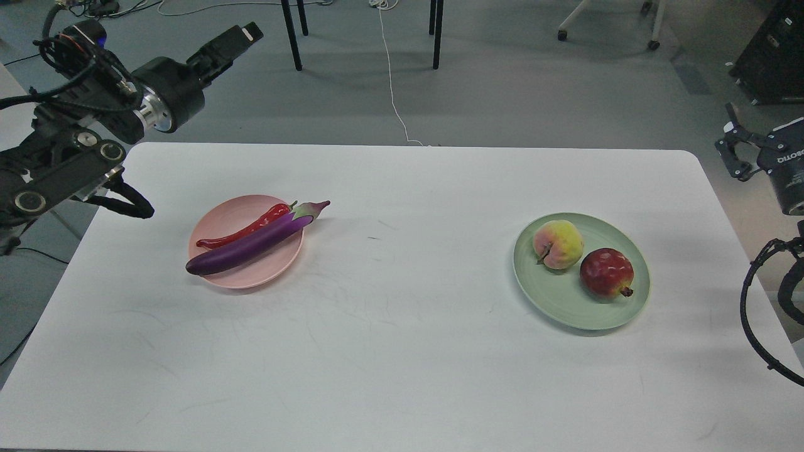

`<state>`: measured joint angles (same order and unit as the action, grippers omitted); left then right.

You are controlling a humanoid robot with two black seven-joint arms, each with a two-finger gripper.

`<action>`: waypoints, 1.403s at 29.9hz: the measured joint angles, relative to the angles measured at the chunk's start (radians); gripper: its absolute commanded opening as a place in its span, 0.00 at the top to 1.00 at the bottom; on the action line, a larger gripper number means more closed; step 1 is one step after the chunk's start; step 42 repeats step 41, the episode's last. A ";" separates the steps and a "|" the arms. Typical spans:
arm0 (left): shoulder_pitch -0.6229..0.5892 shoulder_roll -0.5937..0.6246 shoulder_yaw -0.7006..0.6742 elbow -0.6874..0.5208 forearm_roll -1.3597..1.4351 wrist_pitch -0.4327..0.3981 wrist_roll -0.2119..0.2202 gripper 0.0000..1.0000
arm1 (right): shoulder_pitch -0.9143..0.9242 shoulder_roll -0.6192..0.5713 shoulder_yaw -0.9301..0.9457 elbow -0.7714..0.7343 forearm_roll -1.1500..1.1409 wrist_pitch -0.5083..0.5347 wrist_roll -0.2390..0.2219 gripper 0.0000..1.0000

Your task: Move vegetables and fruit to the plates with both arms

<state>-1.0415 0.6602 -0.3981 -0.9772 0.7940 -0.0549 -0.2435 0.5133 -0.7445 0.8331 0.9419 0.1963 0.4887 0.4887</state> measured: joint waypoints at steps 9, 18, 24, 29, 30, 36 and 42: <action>0.011 0.005 -0.092 0.028 -0.478 -0.139 0.005 0.02 | 0.056 0.002 0.000 -0.053 0.000 0.000 0.000 0.03; 0.019 -0.013 -0.095 0.165 -0.826 -0.242 0.000 0.02 | 0.058 0.017 0.001 -0.061 0.006 0.000 0.000 0.03; 0.044 -0.064 -0.102 0.297 -1.005 -0.367 0.003 0.02 | 0.084 0.079 0.003 -0.127 0.016 0.000 0.000 0.03; 0.062 -0.149 -0.162 0.430 -1.050 -0.428 0.012 0.02 | 0.087 0.106 0.003 -0.177 0.073 0.000 -0.043 0.02; 0.069 -0.166 -0.178 0.452 -1.053 -0.430 0.014 0.02 | 0.088 0.112 0.003 -0.187 0.081 0.000 -0.050 0.02; 0.141 -0.248 -0.296 0.495 -1.058 -0.434 0.026 0.01 | 0.100 0.149 0.003 -0.229 0.093 0.000 -0.063 0.02; 0.199 -0.280 -0.357 0.493 -1.058 -0.434 0.027 0.01 | 0.100 0.158 -0.001 -0.229 0.093 0.000 -0.064 0.01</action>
